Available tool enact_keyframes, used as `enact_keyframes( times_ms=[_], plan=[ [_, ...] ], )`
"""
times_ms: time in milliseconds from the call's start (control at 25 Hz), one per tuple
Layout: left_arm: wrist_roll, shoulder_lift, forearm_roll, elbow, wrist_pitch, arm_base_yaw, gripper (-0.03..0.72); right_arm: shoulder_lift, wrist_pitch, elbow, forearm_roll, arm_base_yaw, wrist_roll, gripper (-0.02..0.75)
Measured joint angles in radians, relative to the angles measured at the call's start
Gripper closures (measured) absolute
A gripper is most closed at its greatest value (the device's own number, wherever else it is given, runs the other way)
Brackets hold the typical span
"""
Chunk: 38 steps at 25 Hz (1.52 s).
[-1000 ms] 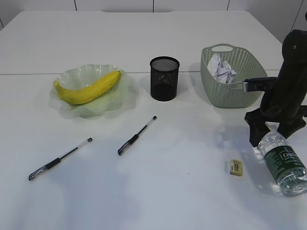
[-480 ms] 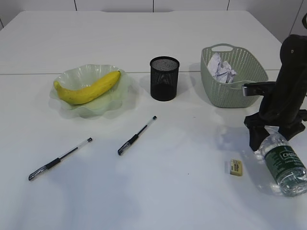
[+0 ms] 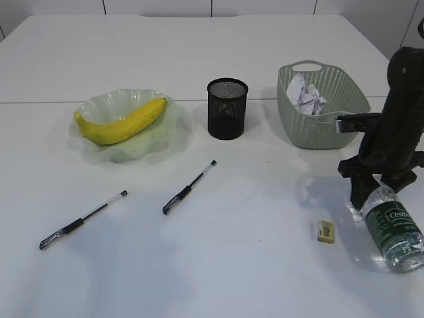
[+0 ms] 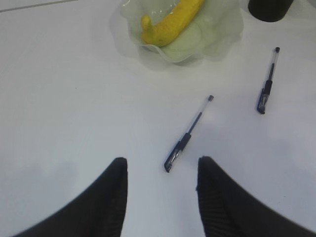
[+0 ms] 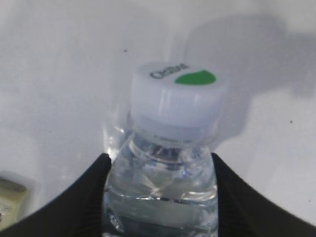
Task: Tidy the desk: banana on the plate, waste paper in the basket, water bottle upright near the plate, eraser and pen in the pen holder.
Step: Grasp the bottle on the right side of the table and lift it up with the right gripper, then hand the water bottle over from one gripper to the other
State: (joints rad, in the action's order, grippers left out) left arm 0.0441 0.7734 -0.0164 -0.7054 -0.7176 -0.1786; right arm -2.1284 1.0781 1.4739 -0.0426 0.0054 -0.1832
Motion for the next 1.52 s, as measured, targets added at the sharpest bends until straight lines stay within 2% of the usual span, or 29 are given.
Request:
enact_keyframes(
  times_ms=[480, 1520],
  plan=[
    [0.000, 0.000, 0.004, 0.000, -0.002, 0.000, 0.360, 0.094, 0.002, -0.004, -0.007, 0.000, -0.013, 0.358],
    [0.000, 0.000, 0.006, 0.000, -0.002, 0.000, 0.360, 0.391, -0.101, -0.002, -0.337, 0.000, -0.409, 0.360]
  ],
)
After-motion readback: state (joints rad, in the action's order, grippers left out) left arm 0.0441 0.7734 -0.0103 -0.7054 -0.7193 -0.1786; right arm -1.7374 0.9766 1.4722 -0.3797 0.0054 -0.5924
